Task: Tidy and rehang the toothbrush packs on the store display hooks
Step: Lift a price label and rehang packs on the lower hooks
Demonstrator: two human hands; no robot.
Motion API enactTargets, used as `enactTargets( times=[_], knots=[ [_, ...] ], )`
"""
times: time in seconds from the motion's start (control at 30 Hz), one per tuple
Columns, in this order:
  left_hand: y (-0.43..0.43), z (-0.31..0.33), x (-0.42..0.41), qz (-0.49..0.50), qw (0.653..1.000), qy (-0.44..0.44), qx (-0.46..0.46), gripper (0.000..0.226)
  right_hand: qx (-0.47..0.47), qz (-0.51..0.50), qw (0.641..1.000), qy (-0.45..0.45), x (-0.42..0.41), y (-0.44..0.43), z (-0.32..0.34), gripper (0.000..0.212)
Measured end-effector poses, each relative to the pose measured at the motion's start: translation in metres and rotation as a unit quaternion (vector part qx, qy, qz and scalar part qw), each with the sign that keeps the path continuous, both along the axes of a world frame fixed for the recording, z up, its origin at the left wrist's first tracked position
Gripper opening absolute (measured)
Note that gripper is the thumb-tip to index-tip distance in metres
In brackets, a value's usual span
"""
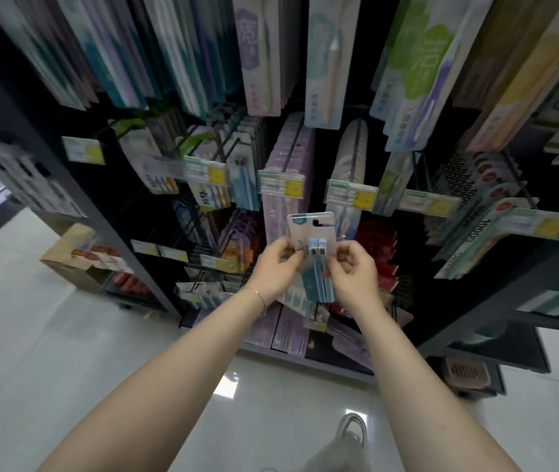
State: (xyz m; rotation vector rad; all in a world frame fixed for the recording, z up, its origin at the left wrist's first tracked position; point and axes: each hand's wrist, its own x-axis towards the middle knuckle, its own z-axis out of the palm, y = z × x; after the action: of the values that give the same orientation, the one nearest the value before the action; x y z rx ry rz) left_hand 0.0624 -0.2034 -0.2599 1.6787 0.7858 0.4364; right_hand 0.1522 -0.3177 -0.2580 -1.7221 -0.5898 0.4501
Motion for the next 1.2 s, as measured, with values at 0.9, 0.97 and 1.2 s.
enactTargets(
  times=[0.9,0.97,1.2],
  knots=[
    [0.125,0.001,-0.094,0.094,0.993,0.065,-0.004,0.009,-0.011,0.123,0.992,0.012,-0.075,0.143,-0.005,0.015],
    [0.139,-0.005,-0.088,0.084,0.993,0.08,-0.014,0.009,-0.023,0.113,0.993,0.026,-0.072,0.157,-0.01,0.013],
    [0.202,-0.025,-0.065,0.053,0.991,0.116,-0.032,0.007,-0.043,0.064,0.996,0.054,-0.054,0.209,-0.024,0.017]
  ],
)
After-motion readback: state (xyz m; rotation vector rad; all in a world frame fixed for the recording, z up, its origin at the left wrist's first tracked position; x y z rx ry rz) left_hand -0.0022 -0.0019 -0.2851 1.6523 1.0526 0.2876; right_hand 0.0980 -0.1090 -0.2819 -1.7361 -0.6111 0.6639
